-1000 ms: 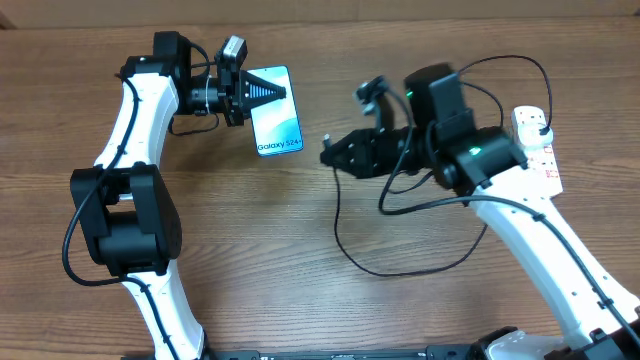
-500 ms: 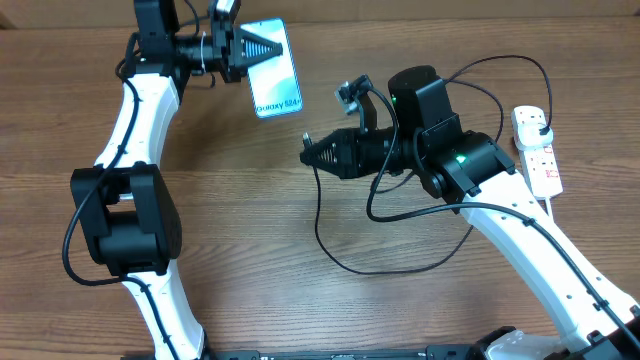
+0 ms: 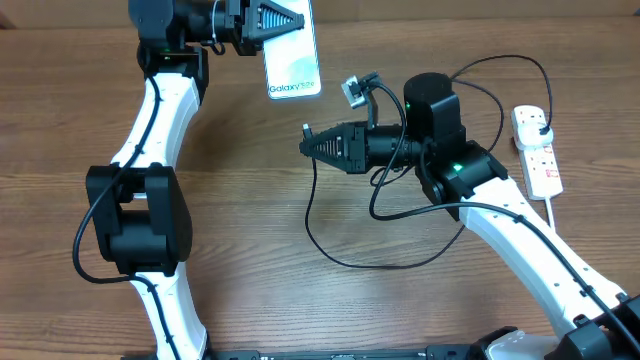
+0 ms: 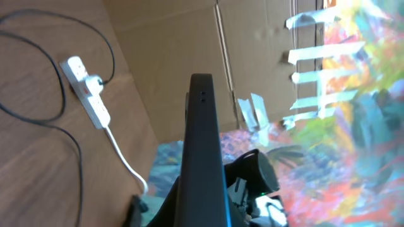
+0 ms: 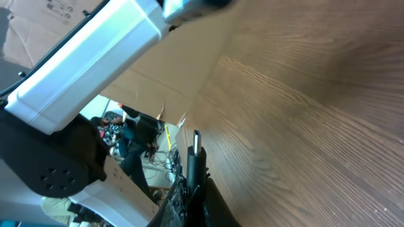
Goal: Plug charger to phone and switch on socket
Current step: 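Lift the plug and carry it toward the phone's bottom edge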
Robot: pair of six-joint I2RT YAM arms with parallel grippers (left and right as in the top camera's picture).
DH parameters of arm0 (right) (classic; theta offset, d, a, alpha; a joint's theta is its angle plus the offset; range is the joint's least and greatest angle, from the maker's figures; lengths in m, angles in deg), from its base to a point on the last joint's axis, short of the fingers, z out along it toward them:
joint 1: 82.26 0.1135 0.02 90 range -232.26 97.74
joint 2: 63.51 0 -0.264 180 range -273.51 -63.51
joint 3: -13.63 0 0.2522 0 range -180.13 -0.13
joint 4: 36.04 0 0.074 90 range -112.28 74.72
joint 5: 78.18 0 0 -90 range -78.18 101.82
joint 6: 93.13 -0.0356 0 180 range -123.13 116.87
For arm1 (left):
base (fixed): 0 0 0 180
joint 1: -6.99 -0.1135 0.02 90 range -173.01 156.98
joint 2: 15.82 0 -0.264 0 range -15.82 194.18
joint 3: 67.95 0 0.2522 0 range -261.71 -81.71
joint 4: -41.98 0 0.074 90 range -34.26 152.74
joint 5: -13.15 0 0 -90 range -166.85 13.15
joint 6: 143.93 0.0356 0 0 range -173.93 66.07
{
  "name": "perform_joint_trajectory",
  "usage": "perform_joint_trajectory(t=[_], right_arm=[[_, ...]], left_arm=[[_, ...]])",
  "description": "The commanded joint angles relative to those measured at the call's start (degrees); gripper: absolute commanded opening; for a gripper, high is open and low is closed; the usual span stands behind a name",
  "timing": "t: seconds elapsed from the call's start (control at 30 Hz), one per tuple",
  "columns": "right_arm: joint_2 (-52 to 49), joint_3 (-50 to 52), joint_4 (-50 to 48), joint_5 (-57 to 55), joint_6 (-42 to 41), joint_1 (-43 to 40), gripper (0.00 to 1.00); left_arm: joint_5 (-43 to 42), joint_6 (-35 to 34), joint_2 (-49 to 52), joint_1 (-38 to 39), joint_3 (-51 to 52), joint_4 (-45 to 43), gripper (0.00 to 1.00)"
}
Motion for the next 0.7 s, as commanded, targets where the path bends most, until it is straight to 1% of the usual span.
perform_joint_trajectory(t=[0.0, 0.17, 0.37, 0.57, 0.67], right_arm=[[0.87, 0.39, -3.50, 1.79, -0.15, -0.28, 0.04], [0.87, 0.39, -6.60, -0.39, -3.72, -1.42, 0.04], [0.87, 0.39, -10.36, -0.13, -6.49, -1.64, 0.04], [0.87, 0.39, -12.04, -0.31, -8.00, -1.81, 0.04], [0.87, 0.39, -12.07, -1.44, -9.53, -2.05, 0.04]], left_arm=[[0.85, -9.07, -0.72, 0.42, -1.03, -0.83, 0.04], [1.44, -9.05, -0.72, 1.68, -1.03, -0.81, 0.04], [2.99, -7.76, -0.70, 2.60, -1.03, -0.83, 0.04], [3.50, -5.20, -0.70, 2.62, -1.01, -0.81, 0.04], [3.87, -5.22, -0.70, 2.62, -1.03, -0.83, 0.04]])
